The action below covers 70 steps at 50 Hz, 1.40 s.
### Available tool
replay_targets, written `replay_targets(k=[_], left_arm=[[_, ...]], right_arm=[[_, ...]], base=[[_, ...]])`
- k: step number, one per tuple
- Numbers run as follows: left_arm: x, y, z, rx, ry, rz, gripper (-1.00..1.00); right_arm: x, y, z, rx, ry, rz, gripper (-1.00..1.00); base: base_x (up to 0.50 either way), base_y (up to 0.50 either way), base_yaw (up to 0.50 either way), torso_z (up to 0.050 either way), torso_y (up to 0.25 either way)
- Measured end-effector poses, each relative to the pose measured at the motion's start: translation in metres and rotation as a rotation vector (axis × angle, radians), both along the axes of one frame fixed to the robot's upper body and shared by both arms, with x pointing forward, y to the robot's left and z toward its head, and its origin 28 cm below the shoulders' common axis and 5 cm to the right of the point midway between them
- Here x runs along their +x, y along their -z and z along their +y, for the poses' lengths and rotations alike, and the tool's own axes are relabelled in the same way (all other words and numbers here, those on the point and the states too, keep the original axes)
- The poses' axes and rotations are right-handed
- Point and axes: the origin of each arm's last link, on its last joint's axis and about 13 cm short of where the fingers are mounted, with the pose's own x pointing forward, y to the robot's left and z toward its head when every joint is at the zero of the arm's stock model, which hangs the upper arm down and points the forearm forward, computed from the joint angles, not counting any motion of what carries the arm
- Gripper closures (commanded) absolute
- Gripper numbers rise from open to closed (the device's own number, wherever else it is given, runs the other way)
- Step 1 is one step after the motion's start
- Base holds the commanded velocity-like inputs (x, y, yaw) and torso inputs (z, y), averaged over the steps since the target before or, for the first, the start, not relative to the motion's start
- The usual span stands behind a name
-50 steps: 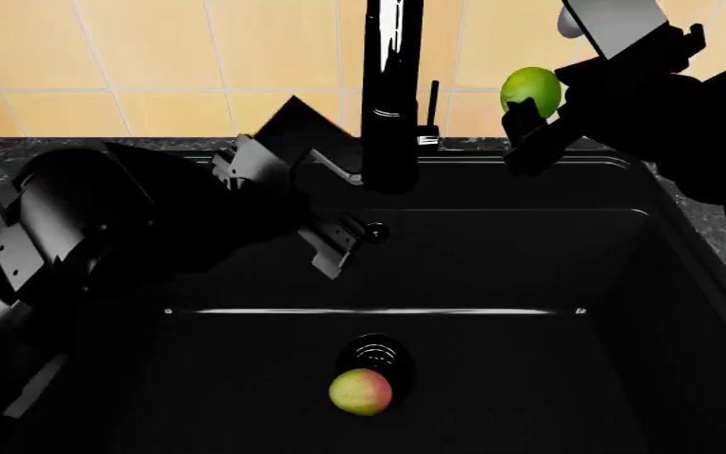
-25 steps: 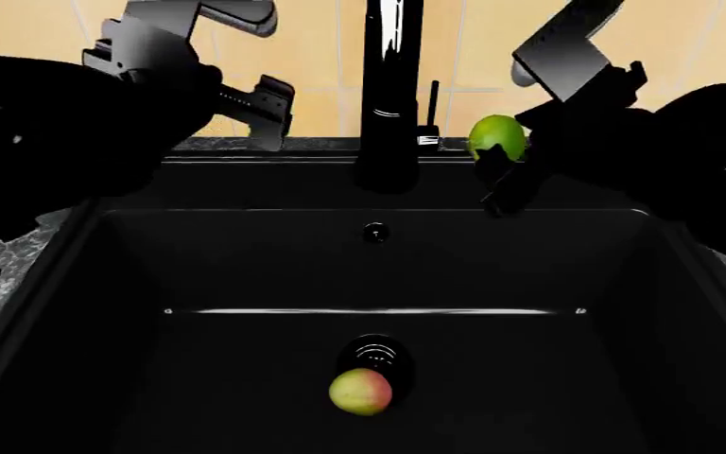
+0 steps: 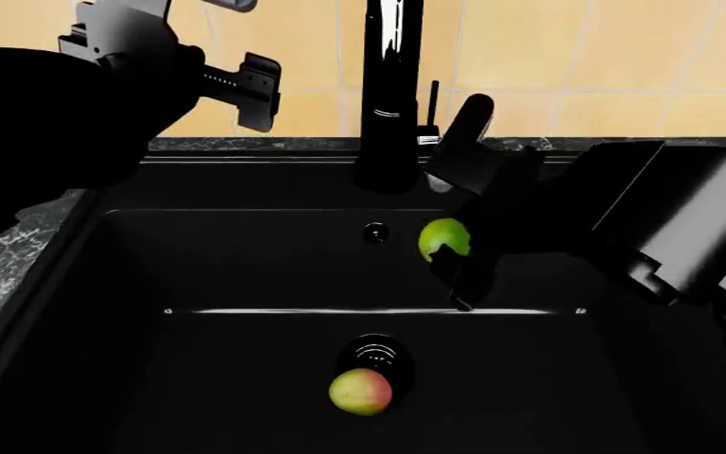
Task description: Pick up the fruits and vegetables and place them in the sink. Turn on the sink faucet to wash them. Then turn the sink off and put them in the tray.
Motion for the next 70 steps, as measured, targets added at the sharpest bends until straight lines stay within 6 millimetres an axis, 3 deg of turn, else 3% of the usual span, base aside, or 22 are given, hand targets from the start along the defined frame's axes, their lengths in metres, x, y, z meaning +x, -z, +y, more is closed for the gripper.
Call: replay_targets(k=[15,41,70], left_arm=[[-0.002,0.0,0.0,-0.006,-0.001,-0.006,-1.0],[-0.002,0.001,0.004,-0.006,-0.01,-0.006,-1.0],[-0.002,0.002,0.004,0.0,-0.012,-0.004,-1.0]], right_arm=[[0.006,0.037,0.022,-0.05,-0.091,0.13,1.0],[0.003,0.079,0.039,-0.104,-0.173,0.271,1.0],[-0.019,0.096,0.051,-0.09,-0.311,0.393,1.0]], base=[[0.0,0.0,0.0,0.0,0.0],[0.0,0.0,0.0,0.0,0.0],[0.0,0.0,0.0,0.0,0.0]])
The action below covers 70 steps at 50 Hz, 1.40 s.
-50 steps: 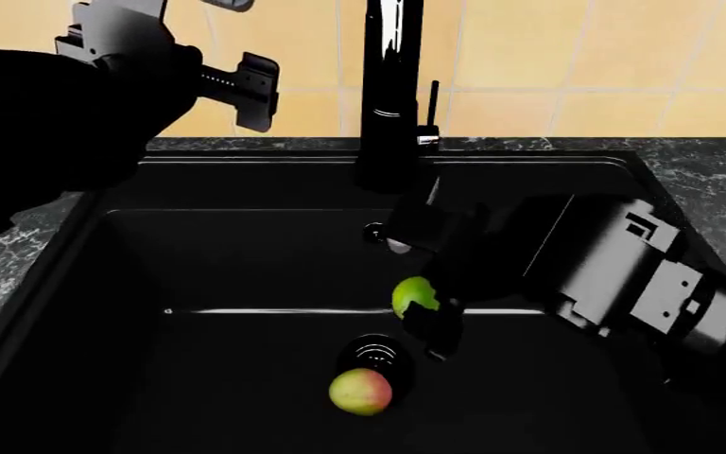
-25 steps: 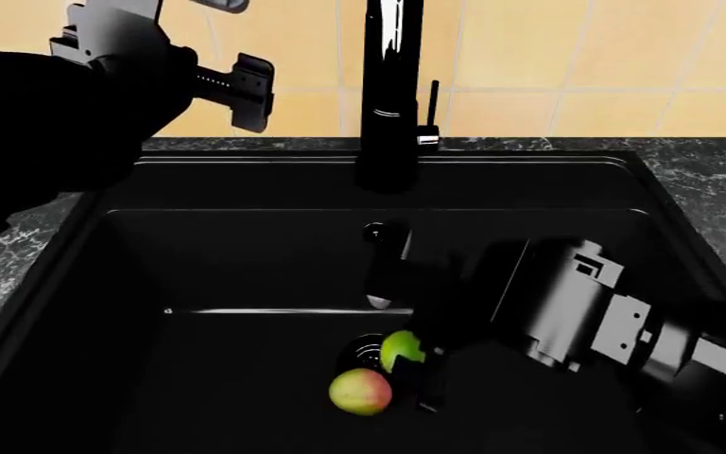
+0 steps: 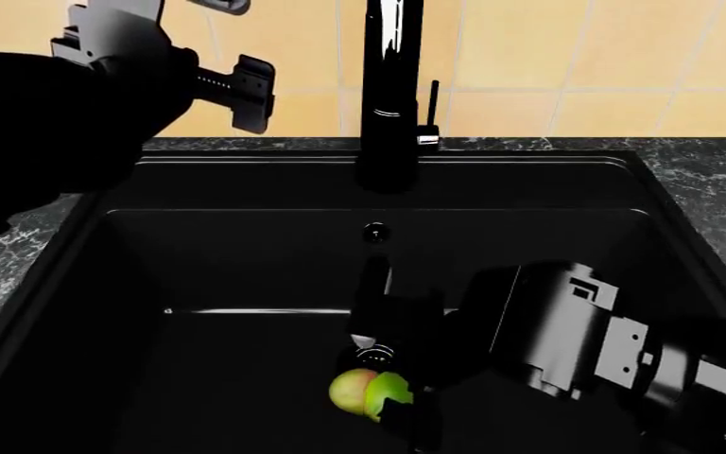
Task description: Pick up the fruits and vegetables and place them in the sink. Turn on the sink faucet to wash them. Then turn the sink off and put them in the tray.
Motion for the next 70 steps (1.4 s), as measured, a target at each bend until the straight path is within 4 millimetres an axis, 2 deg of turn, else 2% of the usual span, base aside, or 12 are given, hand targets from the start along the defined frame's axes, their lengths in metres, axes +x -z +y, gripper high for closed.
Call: replay_targets(k=[25,26,40,50,60,70], left_arm=[[0.002,0.005,0.002,-0.003,-0.001,0.011,-1.0],[0.002,0.005,0.002,-0.003,-0.001,0.012,-1.0],[0.002,0.007,0.003,-0.004,-0.003,0.015,-1.0],[0.002,0.008,0.003,-0.005,-0.004,0.016,-1.0],[0.002,0.01,0.002,-0.002,-0.001,0.02,-1.0],[0.002,0.013,0.001,-0.001,0.004,0.025,-1.0]], right_arm=[[0.011,0.022,0.009,0.023,0.0,0.044,1.0],[0.011,0.023,0.009,0.023,0.001,0.045,-1.0],[0.015,0.027,0.009,0.024,0.008,0.046,-1.0],[0.017,0.02,0.005,0.035,0.024,0.022,-1.0],[0.016,0.0,-0.007,0.063,0.064,-0.042,-1.0],[0.012,-0.04,-0.026,0.128,0.136,-0.177,-1.0]], base=[[0.0,0.0,0.0,0.0,0.0],[0.0,0.0,0.0,0.0,0.0],[0.0,0.0,0.0,0.0,0.0],[0.0,0.0,0.0,0.0,0.0],[0.0,0.0,0.0,0.0,0.0],[0.0,0.0,0.0,0.0,0.0]])
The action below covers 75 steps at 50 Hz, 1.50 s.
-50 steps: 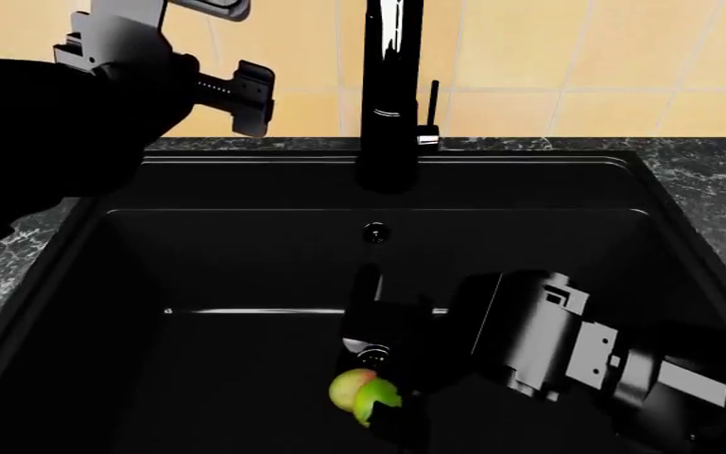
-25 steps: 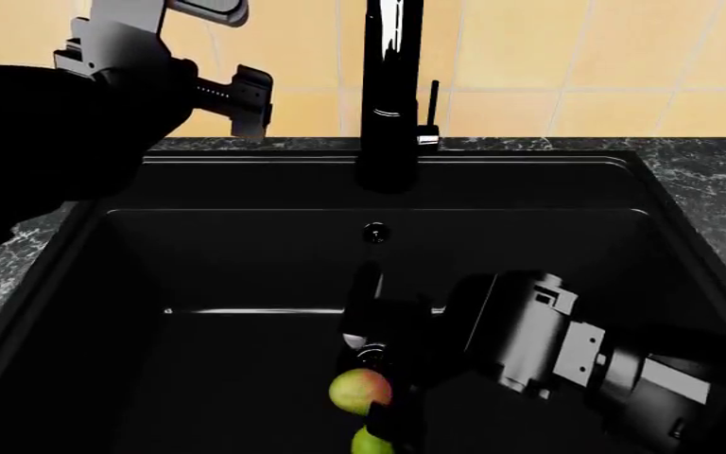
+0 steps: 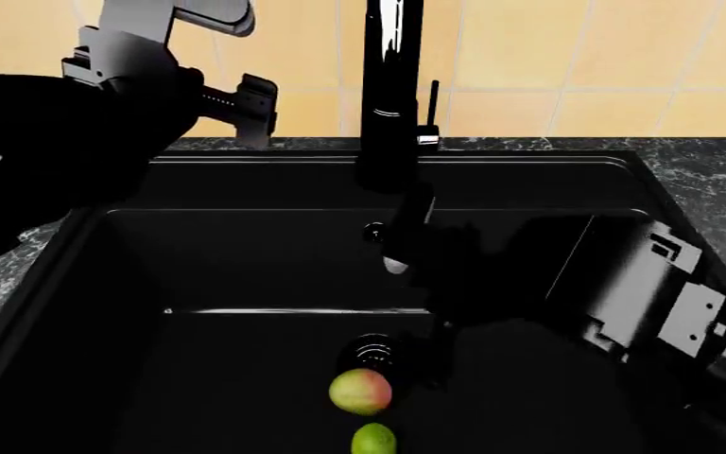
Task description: Pick up the fruits and vegetables and place them in the sink. Turn on the sink faucet to wash them. Then turn the sink off and put them in the tray.
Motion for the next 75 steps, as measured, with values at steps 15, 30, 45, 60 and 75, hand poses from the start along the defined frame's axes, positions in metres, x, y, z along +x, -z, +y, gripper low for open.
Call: replay_targets(k=[15,30,45,60,75], left_arm=[[-0.001,0.007,-0.002,-0.02,0.017,0.013,-1.0],[-0.003,0.011,-0.004,-0.056,0.034,0.013,-1.0],[-0.004,0.013,-0.005,-0.065,0.035,-0.011,-1.0],[-0.004,0.017,-0.007,-0.11,0.062,-0.036,-1.0],[-0.002,0.022,-0.007,-0.144,0.087,-0.056,-1.0]], right_arm=[[-0.009,-0.061,-0.025,0.096,0.147,-0.284,-1.0],[-0.002,-0.095,-0.039,0.134,0.343,-0.513,-1.0],[0.03,-0.111,-0.034,0.207,0.522,-0.682,-1.0],[0.082,-0.119,-0.019,0.405,0.674,-0.797,-1.0],[0.108,-0.107,0.001,0.514,0.76,-0.829,-1.0]], base=[[0.0,0.0,0.0,0.0,0.0],[0.0,0.0,0.0,0.0,0.0],[0.0,0.0,0.0,0.0,0.0],[0.0,0.0,0.0,0.0,0.0],[0.0,0.0,0.0,0.0,-0.02]])
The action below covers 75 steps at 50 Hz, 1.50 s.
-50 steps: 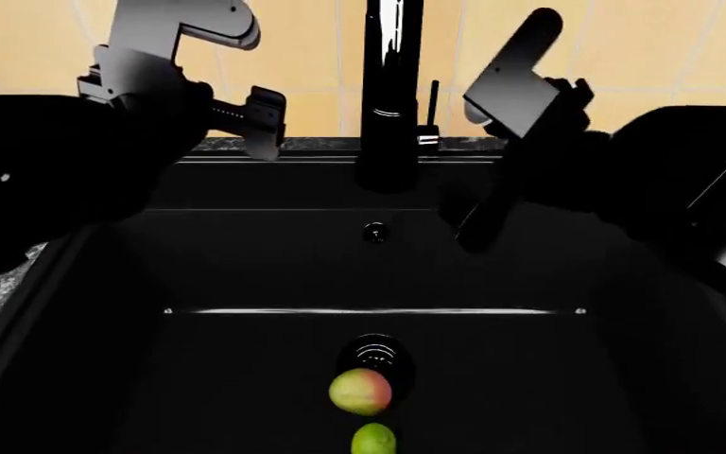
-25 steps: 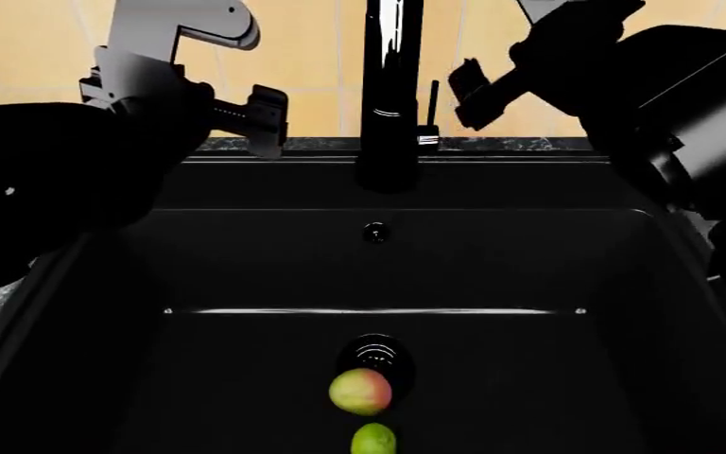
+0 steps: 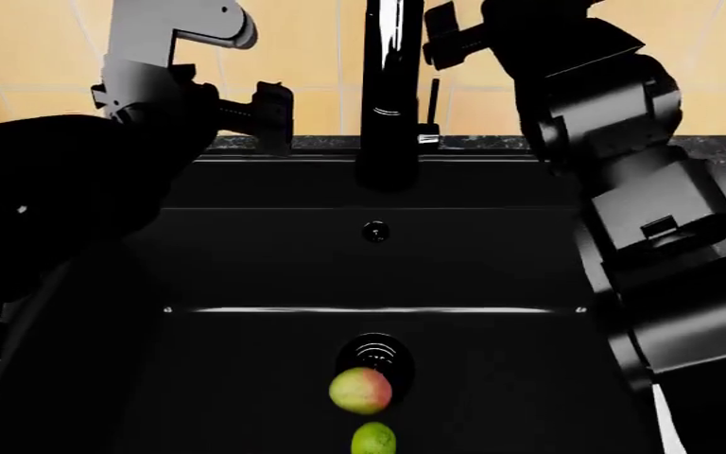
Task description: Pick up the fruits and vegetables and place them in the sink. Turn on the sink faucet to wash them. Then turn the sink off and put them in the tray.
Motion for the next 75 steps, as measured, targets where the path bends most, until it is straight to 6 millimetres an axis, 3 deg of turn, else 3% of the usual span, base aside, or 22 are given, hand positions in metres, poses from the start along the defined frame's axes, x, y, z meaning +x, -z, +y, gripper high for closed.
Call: replay_targets(k=[28,39,54,75], left_arm=[[-0.002,0.005,-0.001,0.001,0.046,0.002,-1.0],[-0.002,0.006,-0.001,0.006,0.05,0.005,-1.0],[-0.002,0.008,0.0,0.006,0.052,0.01,-1.0],[-0.002,0.009,0.0,0.002,0.052,0.011,-1.0]], right_arm=[[0.005,0.014,0.009,0.123,-0.046,-0.016,-1.0],[0.004,0.001,0.011,0.145,-0.057,-0.071,-1.0],[0.005,0.023,0.011,0.149,-0.081,0.044,-1.0],[0.005,0.033,0.011,0.19,-0.047,0.099,-1.0]], base=[[0.0,0.0,0.0,0.0,-0.099],[0.0,0.0,0.0,0.0,-0.154],[0.0,0.0,0.0,0.0,-0.052],[0.0,0.0,0.0,0.0,0.0]])
